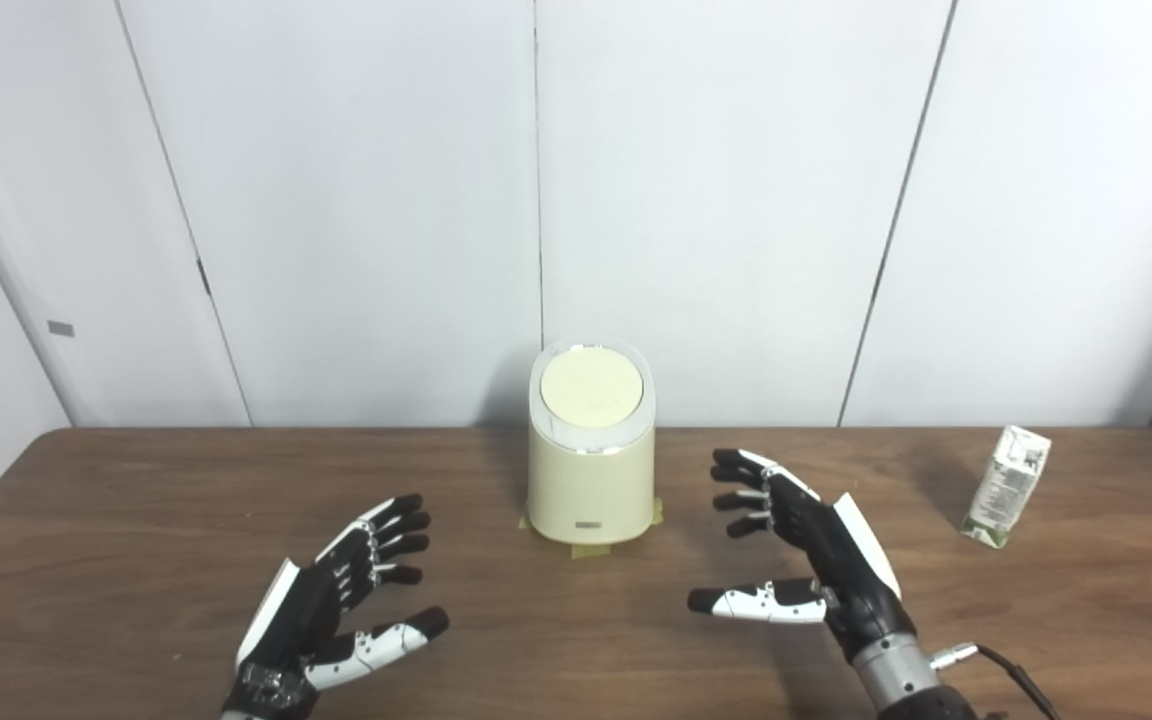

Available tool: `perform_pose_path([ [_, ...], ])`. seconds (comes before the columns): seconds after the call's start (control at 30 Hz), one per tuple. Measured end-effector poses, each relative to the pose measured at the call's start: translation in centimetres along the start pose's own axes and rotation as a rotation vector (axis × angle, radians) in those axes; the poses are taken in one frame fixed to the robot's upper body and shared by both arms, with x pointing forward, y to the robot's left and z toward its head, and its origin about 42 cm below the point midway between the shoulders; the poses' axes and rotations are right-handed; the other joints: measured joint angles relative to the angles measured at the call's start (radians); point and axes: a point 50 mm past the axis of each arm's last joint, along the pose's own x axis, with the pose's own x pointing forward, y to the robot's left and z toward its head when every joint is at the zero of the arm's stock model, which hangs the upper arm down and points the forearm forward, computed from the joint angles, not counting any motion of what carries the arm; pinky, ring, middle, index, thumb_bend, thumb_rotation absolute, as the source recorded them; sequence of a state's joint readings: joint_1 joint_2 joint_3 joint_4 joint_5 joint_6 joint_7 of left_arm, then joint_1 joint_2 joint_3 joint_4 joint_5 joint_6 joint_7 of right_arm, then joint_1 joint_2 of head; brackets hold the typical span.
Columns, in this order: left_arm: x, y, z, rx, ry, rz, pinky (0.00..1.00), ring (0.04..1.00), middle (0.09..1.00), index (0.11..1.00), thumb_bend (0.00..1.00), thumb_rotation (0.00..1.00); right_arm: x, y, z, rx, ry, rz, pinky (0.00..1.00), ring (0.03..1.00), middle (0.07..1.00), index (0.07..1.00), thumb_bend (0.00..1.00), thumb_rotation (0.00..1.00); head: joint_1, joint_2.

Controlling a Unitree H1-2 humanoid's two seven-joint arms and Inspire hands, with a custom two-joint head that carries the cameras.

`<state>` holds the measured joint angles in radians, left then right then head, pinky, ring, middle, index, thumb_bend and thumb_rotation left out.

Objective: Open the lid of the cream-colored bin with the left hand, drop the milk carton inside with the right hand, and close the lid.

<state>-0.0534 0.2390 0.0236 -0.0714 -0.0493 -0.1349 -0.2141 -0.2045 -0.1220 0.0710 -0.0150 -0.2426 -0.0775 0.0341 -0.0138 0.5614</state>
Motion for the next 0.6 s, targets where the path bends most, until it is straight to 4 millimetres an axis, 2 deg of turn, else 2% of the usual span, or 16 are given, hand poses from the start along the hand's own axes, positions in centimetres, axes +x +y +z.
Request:
perform_pose_path([
  [0.23, 0.3, 0.0, 0.1, -0.018, -0.009, 0.002, 0.67, 0.785, 0.844, 0.893, 0.81, 0.26, 0.0, 0.0, 0.0, 0.021, -0.004, -0.006, 0.59, 0.735, 0.829, 0.844, 0.79, 0.16, -0.018, -0.006],
  [0.5, 2.4, -0.4, 0.7, -0.010, -0.044, 0.002, 0.68, 0.768, 0.832, 0.879, 0.77, 0.27, 0.0, -0.2, 0.1, 0.037, -0.008, -0.012, 0.59, 0.726, 0.822, 0.835, 0.79, 0.17, -0.017, -0.005],
  [0.6, 2.7, -1.2, 0.6, 0.007, -0.035, 0.057, 0.69, 0.783, 0.831, 0.872, 0.80, 0.29, 0.0, -0.3, 0.2, 0.037, -0.013, -0.015, 0.59, 0.724, 0.818, 0.833, 0.80, 0.16, -0.017, -0.005],
])
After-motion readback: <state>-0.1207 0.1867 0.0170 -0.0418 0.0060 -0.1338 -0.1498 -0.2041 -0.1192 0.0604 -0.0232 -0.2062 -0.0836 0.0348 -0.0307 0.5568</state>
